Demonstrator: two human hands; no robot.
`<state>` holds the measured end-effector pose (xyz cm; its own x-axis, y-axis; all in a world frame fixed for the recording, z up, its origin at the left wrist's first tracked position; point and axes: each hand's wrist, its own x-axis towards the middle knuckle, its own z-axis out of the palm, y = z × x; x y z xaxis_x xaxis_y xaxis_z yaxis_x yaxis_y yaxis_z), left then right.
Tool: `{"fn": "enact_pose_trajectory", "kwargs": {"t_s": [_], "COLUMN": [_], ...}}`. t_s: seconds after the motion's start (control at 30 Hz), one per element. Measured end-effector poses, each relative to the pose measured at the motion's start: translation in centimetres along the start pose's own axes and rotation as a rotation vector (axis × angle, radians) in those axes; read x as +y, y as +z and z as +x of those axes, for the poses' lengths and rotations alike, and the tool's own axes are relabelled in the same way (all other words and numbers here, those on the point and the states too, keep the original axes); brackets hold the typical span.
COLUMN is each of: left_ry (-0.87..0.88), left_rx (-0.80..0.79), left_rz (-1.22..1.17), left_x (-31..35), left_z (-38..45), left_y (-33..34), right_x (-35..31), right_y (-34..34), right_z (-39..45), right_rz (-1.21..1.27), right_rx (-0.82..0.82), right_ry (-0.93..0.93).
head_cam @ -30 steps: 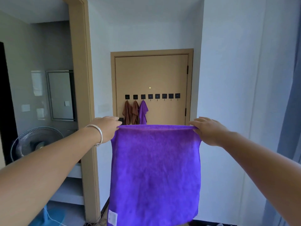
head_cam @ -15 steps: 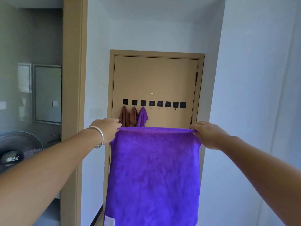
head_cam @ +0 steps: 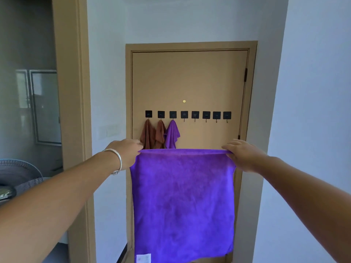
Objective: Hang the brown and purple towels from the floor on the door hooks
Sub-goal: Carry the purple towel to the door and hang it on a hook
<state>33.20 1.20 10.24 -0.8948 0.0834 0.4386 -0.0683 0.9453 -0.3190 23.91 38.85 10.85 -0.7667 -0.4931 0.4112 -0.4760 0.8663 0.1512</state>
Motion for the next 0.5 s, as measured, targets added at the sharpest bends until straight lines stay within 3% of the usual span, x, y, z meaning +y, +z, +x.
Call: {"fn": "enact_pose_trajectory", "kwargs": {"t_s": [0.5], "left_ry": [-0.041], "left_rx": [0.039], "left_rz": [0.068], "left_x": [1.4], "left_z": [20.4], "left_y": [8.2], "right_x": [11.4], "right_y": [9.5], "right_z": [19.3], "right_rz": [0.03], "right_rx": [0.011], "right_ry": [-0.005]}}
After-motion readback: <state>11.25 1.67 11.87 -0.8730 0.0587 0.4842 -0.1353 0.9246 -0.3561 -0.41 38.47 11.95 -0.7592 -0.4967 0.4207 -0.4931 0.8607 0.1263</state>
